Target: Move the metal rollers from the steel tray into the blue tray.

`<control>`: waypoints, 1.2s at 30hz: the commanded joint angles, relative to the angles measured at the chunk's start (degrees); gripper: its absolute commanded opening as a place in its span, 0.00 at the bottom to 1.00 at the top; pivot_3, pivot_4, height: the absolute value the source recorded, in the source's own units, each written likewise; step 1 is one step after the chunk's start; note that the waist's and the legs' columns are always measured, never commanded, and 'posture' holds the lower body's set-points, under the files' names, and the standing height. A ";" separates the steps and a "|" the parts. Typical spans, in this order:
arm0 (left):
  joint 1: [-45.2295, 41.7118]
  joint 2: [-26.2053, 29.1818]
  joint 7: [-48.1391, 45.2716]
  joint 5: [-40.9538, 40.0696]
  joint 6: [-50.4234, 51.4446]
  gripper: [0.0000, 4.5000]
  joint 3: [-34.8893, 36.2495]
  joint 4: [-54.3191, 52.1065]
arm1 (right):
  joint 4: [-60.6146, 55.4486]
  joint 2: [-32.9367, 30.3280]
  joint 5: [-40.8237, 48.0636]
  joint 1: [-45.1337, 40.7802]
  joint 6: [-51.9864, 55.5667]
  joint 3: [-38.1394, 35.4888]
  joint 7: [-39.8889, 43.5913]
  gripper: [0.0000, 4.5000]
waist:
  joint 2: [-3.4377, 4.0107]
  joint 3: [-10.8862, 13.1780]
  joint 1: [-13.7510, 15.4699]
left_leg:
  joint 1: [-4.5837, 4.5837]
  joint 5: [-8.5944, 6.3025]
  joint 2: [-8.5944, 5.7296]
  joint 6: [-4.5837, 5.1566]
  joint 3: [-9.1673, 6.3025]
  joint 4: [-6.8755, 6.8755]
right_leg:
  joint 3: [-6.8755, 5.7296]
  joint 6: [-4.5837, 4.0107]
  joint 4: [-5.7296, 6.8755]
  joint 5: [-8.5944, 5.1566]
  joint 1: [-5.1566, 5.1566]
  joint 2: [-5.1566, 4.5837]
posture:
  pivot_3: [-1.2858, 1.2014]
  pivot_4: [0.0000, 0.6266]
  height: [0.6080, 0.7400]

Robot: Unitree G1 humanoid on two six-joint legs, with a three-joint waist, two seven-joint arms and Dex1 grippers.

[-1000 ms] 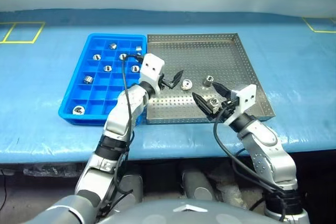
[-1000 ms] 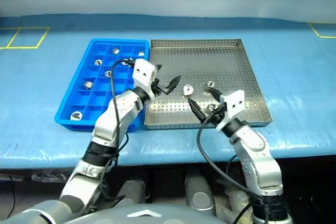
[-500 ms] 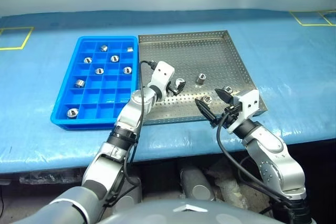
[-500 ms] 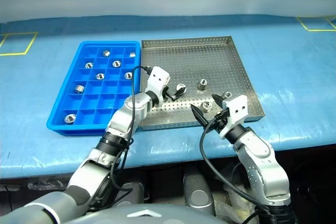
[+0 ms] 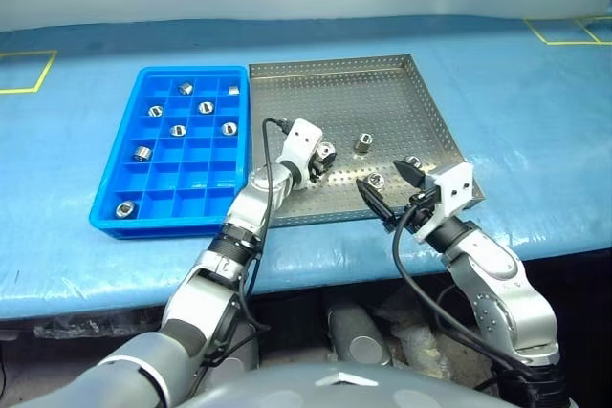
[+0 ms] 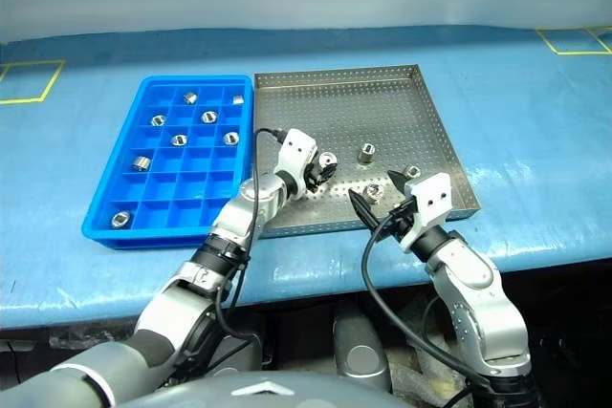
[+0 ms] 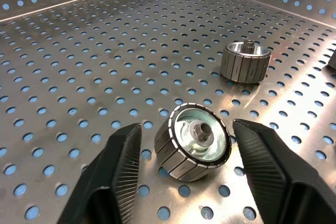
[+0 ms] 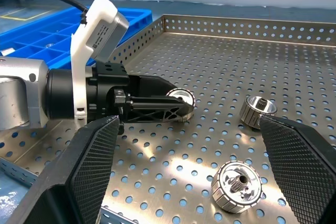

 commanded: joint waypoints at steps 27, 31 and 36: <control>7.06 -6.46 29.27 3.11 6.40 0.18 15.48 -33.88 | 2.46 0.48 -1.93 -3.69 -1.96 1.50 2.21 1.00 | -0.02 0.01 1.09 | 0.03 0.00 0.02 0.00 0.04 -0.04 | 0.11 0.23 0.00 0.13 -0.02 0.03 | 0.46 0.24 1.00; 8.34 -6.92 39.87 7.29 8.22 0.18 19.61 -36.48 | 3.56 0.46 -2.16 -4.52 -2.14 1.84 2.80 1.00 | -0.03 0.02 1.91 | 0.03 0.00 -0.01 0.00 0.02 -0.03 | 0.08 0.24 -0.01 0.14 0.01 0.03 | 0.47 0.24 1.00; 12.21 -6.95 43.68 8.95 11.99 0.18 21.01 -40.23 | 4.97 0.62 -2.46 -5.50 -2.59 2.48 3.37 1.00 | -0.06 0.03 2.64 | -0.01 0.00 -0.02 0.00 -0.01 -0.04 | 0.06 0.25 -0.03 0.15 -0.01 0.01 | 0.48 0.24 1.00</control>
